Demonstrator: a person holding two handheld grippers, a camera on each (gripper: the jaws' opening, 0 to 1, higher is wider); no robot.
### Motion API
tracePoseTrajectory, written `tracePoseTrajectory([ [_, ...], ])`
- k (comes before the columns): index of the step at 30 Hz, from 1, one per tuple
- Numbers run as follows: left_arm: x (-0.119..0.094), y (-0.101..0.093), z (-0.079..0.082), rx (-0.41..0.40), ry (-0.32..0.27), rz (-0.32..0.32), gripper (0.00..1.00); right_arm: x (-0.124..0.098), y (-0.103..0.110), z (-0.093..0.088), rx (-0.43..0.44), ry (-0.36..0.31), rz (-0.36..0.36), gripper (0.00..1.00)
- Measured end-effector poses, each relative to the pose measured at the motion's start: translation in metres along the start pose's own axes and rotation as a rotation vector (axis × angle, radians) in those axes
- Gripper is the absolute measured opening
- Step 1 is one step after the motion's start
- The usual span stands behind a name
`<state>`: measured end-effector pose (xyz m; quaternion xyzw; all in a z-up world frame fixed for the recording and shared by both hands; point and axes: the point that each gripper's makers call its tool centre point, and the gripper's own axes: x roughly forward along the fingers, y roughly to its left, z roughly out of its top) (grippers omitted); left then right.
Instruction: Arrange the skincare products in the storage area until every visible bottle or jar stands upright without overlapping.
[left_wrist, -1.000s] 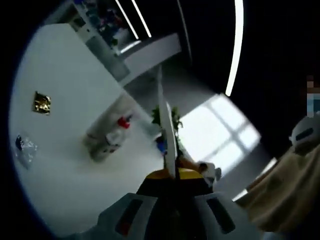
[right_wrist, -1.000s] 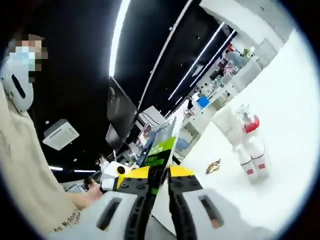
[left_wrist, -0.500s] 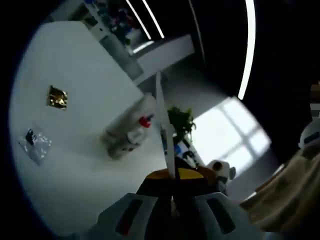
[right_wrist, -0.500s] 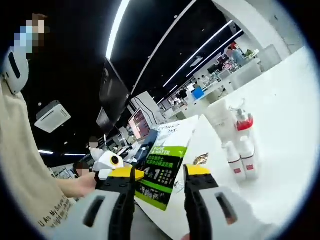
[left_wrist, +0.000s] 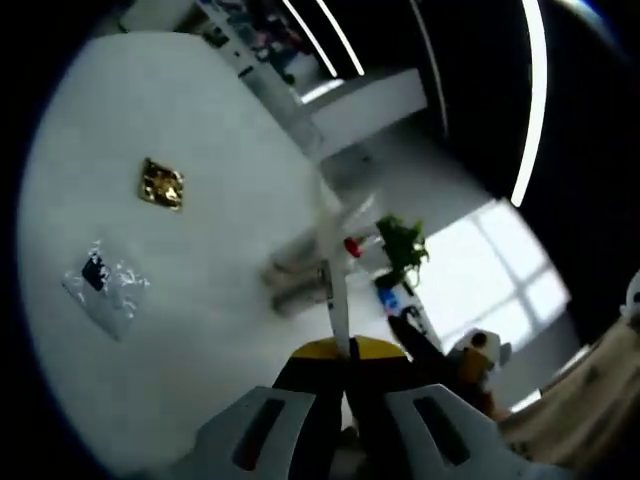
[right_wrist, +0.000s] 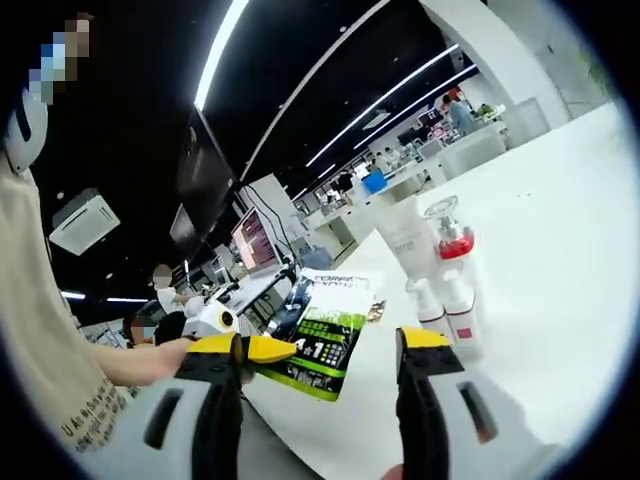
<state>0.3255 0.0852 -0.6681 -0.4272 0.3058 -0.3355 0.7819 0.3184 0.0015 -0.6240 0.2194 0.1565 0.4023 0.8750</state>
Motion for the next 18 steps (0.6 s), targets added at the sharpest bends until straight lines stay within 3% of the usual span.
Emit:
tracePoseTrajectory([
  [8, 0.01, 0.025, 0.003, -0.025, 0.022, 0.053, 0.0, -0.004, -0.009, -0.005, -0.019, 0.025, -0.04, 0.69],
  [15, 0.023, 0.041, 0.001, -0.018, 0.072, 0.094, 0.0, -0.008, -0.005, -0.019, -0.025, 0.061, -0.051, 0.76],
  [18, 0.028, 0.046, 0.001, -0.024, 0.083, 0.097, 0.0, -0.009, -0.012, -0.016, -0.021, 0.047, -0.073, 0.81],
])
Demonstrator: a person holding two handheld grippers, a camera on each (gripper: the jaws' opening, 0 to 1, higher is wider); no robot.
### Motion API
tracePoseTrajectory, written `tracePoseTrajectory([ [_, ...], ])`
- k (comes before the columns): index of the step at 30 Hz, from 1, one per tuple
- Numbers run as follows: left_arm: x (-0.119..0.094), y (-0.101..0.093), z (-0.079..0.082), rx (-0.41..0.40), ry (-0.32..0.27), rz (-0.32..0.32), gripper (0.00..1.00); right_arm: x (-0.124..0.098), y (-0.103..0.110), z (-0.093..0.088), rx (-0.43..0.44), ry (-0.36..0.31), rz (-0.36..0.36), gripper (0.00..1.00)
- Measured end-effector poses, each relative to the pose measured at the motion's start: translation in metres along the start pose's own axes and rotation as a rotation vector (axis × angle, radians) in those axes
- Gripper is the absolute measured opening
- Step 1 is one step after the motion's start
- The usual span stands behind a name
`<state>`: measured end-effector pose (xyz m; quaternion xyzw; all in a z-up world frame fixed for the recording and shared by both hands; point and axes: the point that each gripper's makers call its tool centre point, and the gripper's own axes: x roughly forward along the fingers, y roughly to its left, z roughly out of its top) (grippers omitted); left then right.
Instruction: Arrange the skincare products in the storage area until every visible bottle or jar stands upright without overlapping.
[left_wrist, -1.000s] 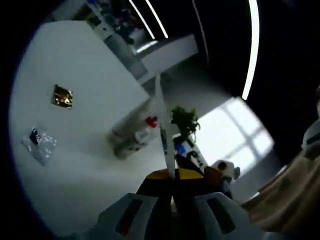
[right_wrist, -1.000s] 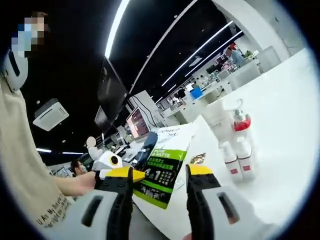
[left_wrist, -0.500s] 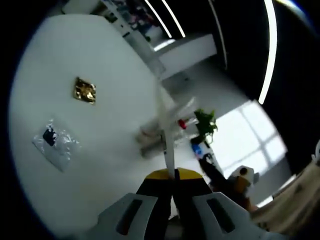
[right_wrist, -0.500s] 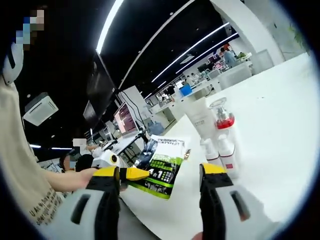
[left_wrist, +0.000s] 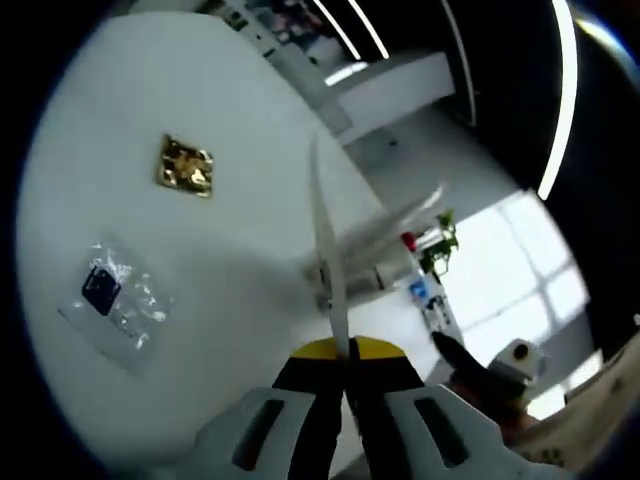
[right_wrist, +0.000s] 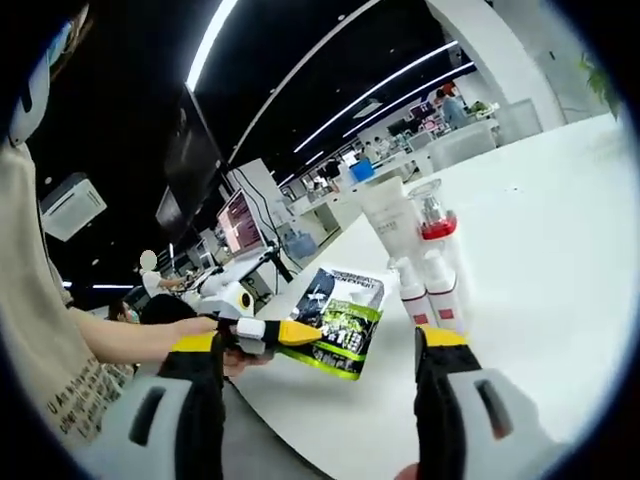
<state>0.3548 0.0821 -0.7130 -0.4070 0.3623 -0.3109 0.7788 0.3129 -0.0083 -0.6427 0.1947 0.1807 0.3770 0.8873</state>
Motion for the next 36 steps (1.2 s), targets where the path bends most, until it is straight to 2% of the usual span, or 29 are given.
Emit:
tracePoseTrajectory([
  [4, 0.006, 0.006, 0.002, -0.016, 0.001, 0.01, 0.0, -0.002, -0.007, -0.002, 0.001, 0.006, -0.034, 0.86],
  [12, 0.015, 0.023, 0.001, -0.007, 0.042, 0.059, 0.0, -0.004, -0.019, -0.004, 0.007, 0.009, -0.096, 0.94],
  [16, 0.02, 0.03, -0.001, -0.001, 0.067, 0.078, 0.0, -0.006, -0.026, -0.004, -0.019, 0.016, -0.139, 1.0],
  [20, 0.023, 0.036, -0.003, 0.018, 0.086, 0.106, 0.0, -0.006, -0.027, -0.006, -0.027, 0.031, -0.147, 1.0],
  [24, 0.026, 0.038, 0.0, 0.038, 0.077, 0.116, 0.0, -0.007, -0.028, -0.007, -0.025, 0.03, -0.153, 1.0],
  [29, 0.024, 0.051, -0.002, 0.125, 0.121, 0.189, 0.0, -0.007, -0.029, -0.009, -0.022, 0.043, -0.155, 1.0],
  [32, 0.024, 0.051, -0.001, 0.166, 0.129, 0.203, 0.01, -0.007, -0.029, -0.01, -0.024, 0.045, -0.153, 1.0],
  [35, 0.023, 0.054, 0.004, 0.376, 0.163, 0.262, 0.04, -0.007, -0.03, -0.01, -0.022, 0.049, -0.153, 1.0],
  [36, 0.023, 0.055, 0.004, 0.419, 0.175, 0.275, 0.06, -0.007, -0.03, -0.011, -0.023, 0.051, -0.153, 1.0],
])
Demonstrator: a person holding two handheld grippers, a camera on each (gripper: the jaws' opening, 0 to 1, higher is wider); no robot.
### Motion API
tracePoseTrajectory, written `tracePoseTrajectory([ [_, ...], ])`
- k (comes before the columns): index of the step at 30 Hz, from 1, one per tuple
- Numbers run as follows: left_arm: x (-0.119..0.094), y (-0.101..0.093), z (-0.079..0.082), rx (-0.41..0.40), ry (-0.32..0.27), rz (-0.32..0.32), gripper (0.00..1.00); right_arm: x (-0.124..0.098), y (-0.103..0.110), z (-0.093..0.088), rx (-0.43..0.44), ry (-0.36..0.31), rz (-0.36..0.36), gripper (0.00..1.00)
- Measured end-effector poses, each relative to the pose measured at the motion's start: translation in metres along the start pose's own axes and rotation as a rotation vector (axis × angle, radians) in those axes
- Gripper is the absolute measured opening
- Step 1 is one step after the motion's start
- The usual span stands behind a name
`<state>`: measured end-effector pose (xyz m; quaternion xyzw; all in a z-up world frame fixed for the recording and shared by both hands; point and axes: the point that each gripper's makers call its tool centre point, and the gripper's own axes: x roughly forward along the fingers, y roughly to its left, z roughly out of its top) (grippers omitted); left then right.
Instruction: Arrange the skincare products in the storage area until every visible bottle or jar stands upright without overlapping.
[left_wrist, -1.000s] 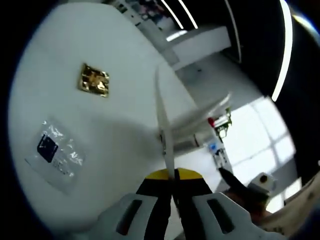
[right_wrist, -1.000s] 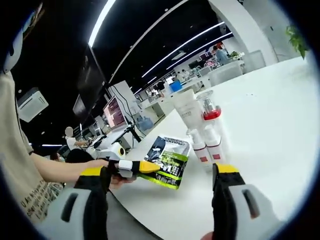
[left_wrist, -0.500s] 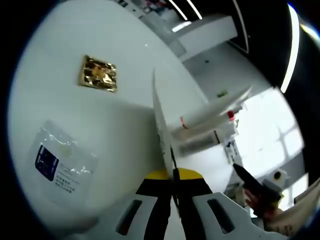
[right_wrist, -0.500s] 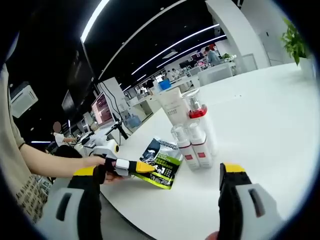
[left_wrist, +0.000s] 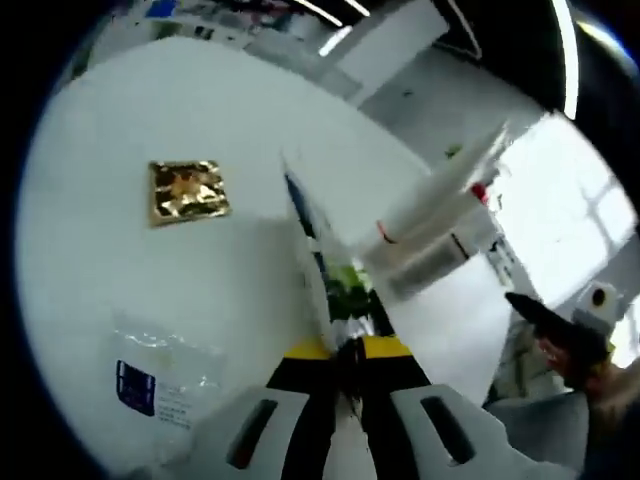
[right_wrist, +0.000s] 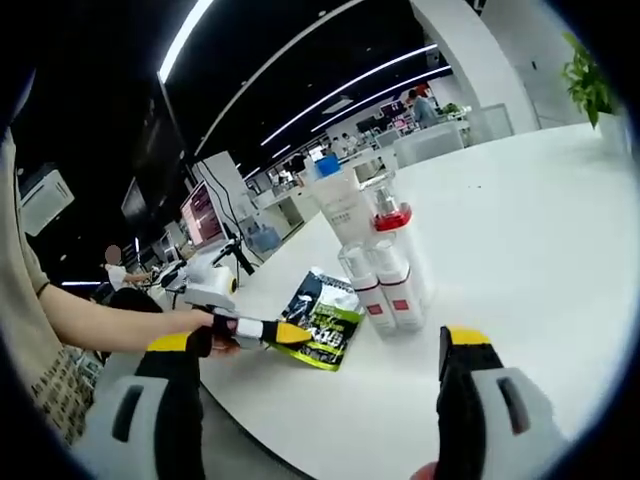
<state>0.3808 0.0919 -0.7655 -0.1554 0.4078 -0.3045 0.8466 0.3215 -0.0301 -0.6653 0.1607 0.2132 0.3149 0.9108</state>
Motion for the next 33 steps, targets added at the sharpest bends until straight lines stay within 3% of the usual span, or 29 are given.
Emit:
tracePoseTrajectory([
  [6, 0.003, 0.004, 0.002, 0.169, 0.033, 0.076, 0.12, 0.0, 0.0, -0.001, 0.003, 0.004, 0.001, 1.0],
  [10, 0.003, 0.007, 0.002, 0.187, 0.033, 0.103, 0.15, 0.0, -0.001, -0.001, 0.007, 0.002, -0.001, 1.0],
  [16, -0.003, 0.017, 0.003, 0.287, 0.046, 0.184, 0.23, 0.0, -0.002, -0.002, 0.012, 0.003, -0.002, 1.0],
  [21, -0.013, 0.028, -0.001, 0.431, 0.102, 0.271, 0.29, 0.0, -0.003, -0.002, 0.017, 0.003, -0.001, 1.0],
  [27, -0.016, 0.023, 0.015, 0.556, 0.072, 0.292, 0.37, 0.0, -0.004, -0.002, 0.019, 0.002, 0.0, 1.0],
  [29, -0.013, 0.017, 0.023, 0.623, 0.056, 0.277, 0.43, 0.0, -0.004, -0.003, 0.019, 0.003, 0.0, 1.0],
  [33, -0.003, 0.006, 0.026, 0.669, 0.055, 0.229, 0.49, 0.0, -0.006, -0.003, 0.021, 0.0, 0.0, 1.0],
])
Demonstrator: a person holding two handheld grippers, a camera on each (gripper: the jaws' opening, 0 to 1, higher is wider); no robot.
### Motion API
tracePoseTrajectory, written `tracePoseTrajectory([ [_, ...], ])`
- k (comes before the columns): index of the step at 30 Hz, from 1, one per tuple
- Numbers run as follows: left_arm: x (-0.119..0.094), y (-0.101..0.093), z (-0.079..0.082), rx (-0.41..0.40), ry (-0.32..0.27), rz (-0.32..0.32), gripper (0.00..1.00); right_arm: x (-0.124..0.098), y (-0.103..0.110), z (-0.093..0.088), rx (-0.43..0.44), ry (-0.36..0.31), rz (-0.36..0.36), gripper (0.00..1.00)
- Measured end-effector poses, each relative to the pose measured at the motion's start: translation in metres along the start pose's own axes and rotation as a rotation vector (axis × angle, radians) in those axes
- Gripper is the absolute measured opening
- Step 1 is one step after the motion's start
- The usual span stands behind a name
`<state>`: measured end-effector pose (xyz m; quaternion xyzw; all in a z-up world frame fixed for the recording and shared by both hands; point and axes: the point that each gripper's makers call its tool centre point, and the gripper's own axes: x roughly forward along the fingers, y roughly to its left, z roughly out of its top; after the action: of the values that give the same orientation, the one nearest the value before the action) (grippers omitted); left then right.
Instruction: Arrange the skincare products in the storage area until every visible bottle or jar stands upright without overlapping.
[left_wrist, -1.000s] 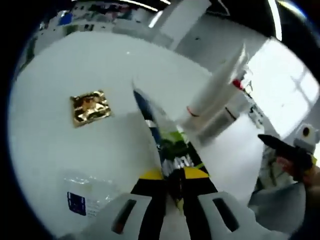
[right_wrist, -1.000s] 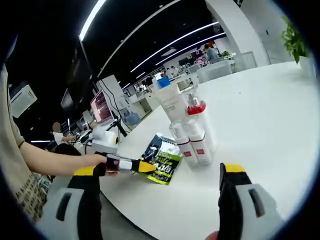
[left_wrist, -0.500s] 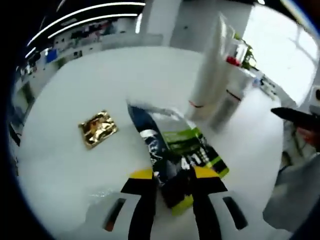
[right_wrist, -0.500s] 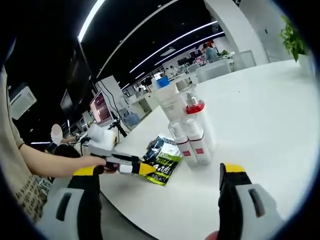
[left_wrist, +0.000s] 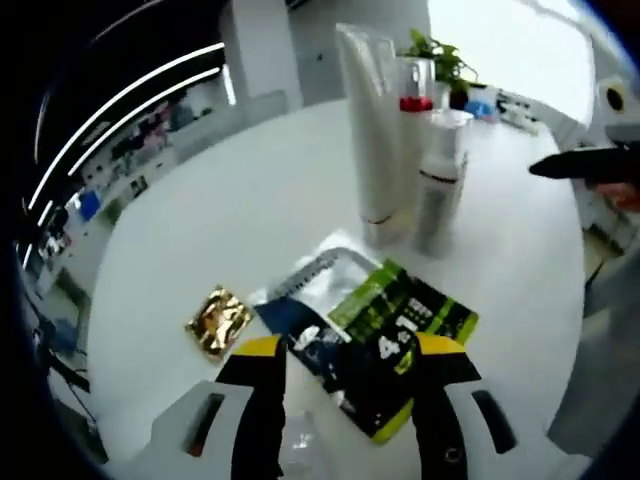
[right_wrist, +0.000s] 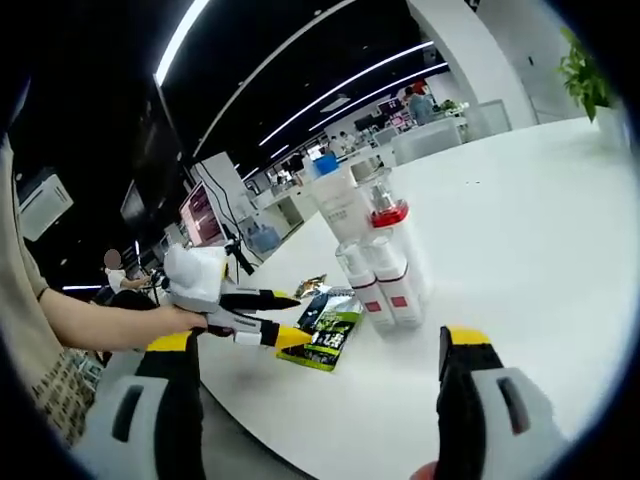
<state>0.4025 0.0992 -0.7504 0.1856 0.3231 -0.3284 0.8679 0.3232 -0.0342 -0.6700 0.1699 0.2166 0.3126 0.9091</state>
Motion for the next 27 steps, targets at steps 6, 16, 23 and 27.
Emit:
tracePoseTrajectory([
  [6, 0.014, -0.013, -0.01, 0.026, 0.054, -0.044, 0.54, 0.0, -0.002, 0.0, 0.0, 0.0, -0.003, 1.0],
  [16, 0.018, -0.006, -0.016, -0.059, 0.062, -0.06, 0.6, 0.0, -0.002, -0.001, -0.001, 0.004, -0.003, 1.0],
  [23, 0.018, -0.006, -0.017, -0.077, 0.059, -0.071, 0.6, 0.0, -0.002, -0.002, 0.002, 0.006, -0.007, 1.0],
  [27, 0.019, -0.004, -0.017, -0.071, 0.06, -0.082, 0.6, 0.0, -0.002, -0.002, 0.002, 0.006, -0.009, 1.0],
])
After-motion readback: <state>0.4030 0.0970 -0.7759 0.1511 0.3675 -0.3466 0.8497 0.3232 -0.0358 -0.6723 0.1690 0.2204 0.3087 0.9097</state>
